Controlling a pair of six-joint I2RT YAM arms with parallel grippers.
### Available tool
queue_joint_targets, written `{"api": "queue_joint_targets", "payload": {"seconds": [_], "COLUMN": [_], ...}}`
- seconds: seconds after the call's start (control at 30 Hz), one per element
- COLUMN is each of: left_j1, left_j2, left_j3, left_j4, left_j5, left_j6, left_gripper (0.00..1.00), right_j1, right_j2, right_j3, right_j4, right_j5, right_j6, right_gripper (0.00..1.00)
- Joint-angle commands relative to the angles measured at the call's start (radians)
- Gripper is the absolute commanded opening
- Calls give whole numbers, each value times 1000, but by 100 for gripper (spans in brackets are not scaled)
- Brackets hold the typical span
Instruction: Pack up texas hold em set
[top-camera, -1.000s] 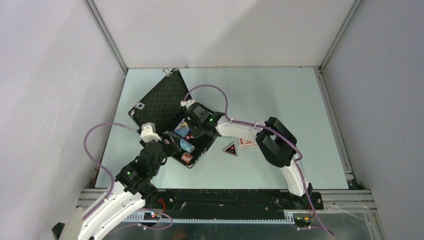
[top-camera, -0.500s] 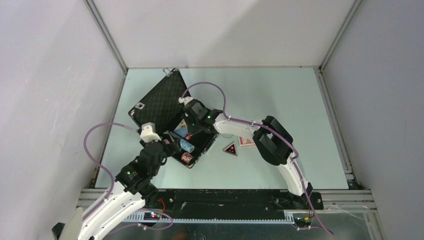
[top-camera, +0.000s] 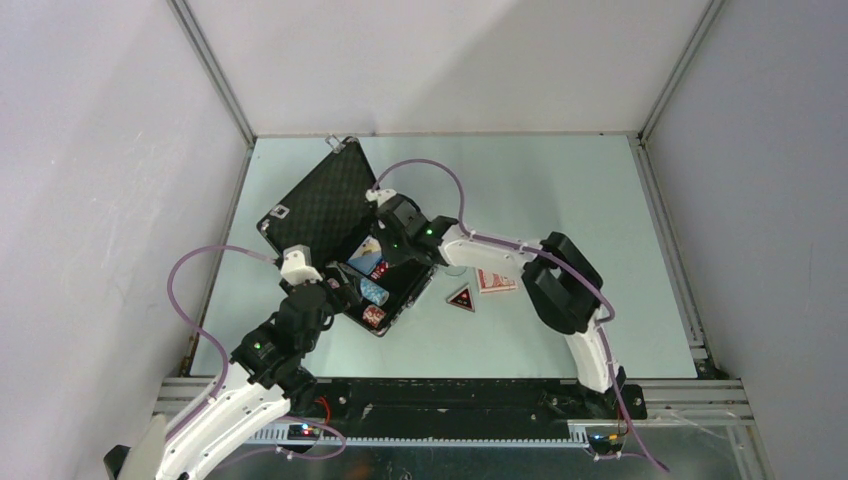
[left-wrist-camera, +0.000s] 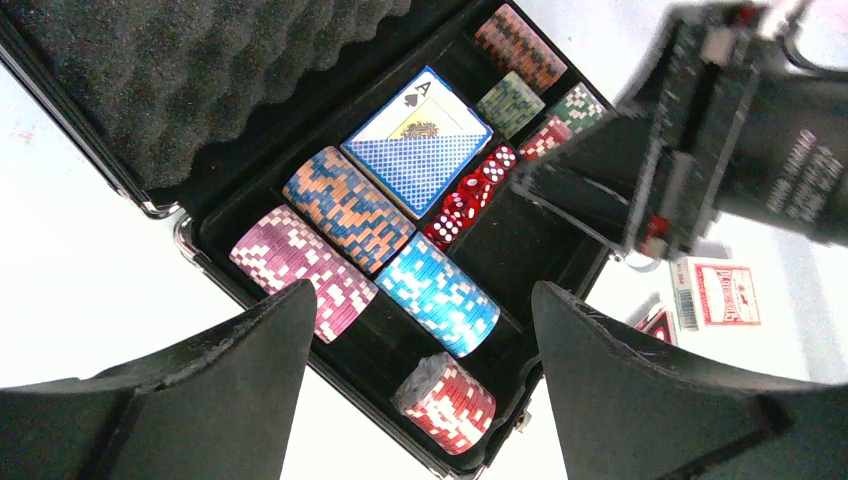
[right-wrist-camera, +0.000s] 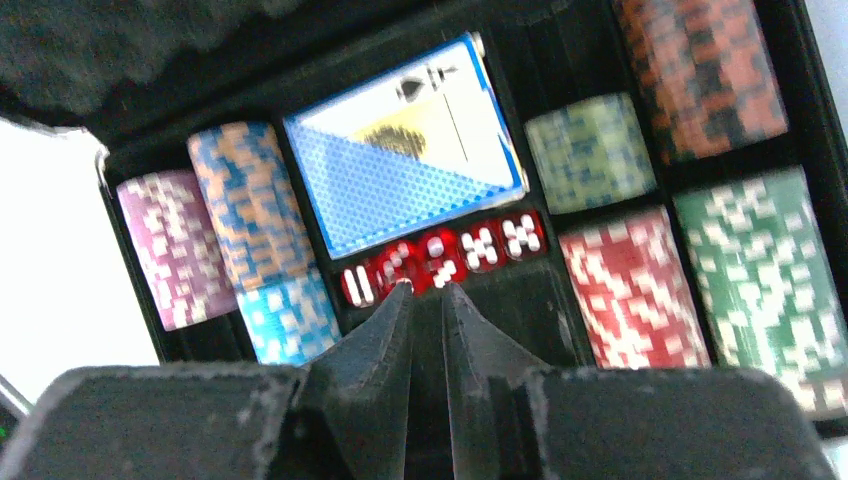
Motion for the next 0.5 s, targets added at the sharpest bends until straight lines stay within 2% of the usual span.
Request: {"api": "queue_joint_targets", "payload": {"seconds": [0.0, 0.2, 0.27, 0.33, 0.37, 0.4, 0.43, 0.47], "left_j1": [9, 9, 8, 8, 8, 9, 9, 9], "left_j2": [9, 28, 33, 37, 42, 44, 48, 50], "left_j3": [4, 11, 12, 13, 13, 14, 16, 18], "left_j4": [22, 29, 37, 43, 45, 45, 45, 43], "left_j5": [4, 23, 34, 46, 55, 59, 66, 70], "left_j6": [16, 21, 28, 38, 41, 47, 50, 57], "left_gripper": [86, 86, 86, 87, 87, 87, 88, 88], "right_j1": [-4, -12, -13, -15, -18, -20, -23, -31], "right_j2": [-193, -397, -451, -508, -550, -571, -616, -637], "right_j3": [-149, -389, -453, -518, -567, -613, -638, -682], "right_j4": [84, 96, 79, 69, 62, 59, 53, 48], "right_j5": [46, 146, 174, 198, 225, 237, 265, 281], "right_j6": [-15, -47, -44, -26, -17, 3, 12, 35], "right_gripper": [20, 22, 27, 41, 57, 65, 81, 89]}}
